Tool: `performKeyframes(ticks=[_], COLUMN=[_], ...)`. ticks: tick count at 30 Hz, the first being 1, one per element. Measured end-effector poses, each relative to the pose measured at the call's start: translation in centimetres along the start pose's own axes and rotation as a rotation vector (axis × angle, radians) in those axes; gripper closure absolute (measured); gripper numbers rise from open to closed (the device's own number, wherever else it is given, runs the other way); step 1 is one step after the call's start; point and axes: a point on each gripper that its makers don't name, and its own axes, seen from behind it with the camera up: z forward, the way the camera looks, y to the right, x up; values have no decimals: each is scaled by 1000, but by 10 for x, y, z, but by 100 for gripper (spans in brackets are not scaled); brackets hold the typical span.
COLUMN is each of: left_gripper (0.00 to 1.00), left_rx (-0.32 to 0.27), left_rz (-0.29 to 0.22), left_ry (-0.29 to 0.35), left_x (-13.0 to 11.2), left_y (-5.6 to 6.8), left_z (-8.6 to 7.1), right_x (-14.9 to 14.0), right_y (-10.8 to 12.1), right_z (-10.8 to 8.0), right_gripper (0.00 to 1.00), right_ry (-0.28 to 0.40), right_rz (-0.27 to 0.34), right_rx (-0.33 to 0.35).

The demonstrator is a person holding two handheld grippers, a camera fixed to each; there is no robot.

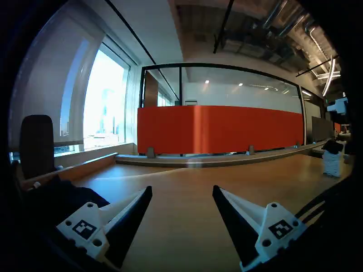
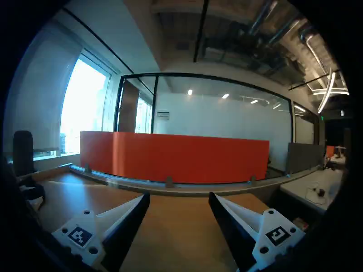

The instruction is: Fold towel

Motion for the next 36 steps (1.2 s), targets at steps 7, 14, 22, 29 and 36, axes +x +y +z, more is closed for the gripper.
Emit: performKeyframes(ticks=[7,14,22,29,36], left_gripper=[1,1,1,1,1], left_rx=[0,0,0,0,0], left_rz=[0,0,0,0,0], left_ry=[0,0,0,0,0], left_x=[0,0,-1,-1,-1], left_y=[1,2,2,1,2], left_z=[0,0,0,0,0], right_x=[-38,-72,-103,-128,-137], right_y=[15,21,17,17,13], right_z=[3,2,0,0,1], right_gripper=[0,0,0,0,0], right_ry=[-15,-21,2,-10,-2], right_rz=[47,68,61,68,81], right_rx=[-19,-31,-17,-10,-1])
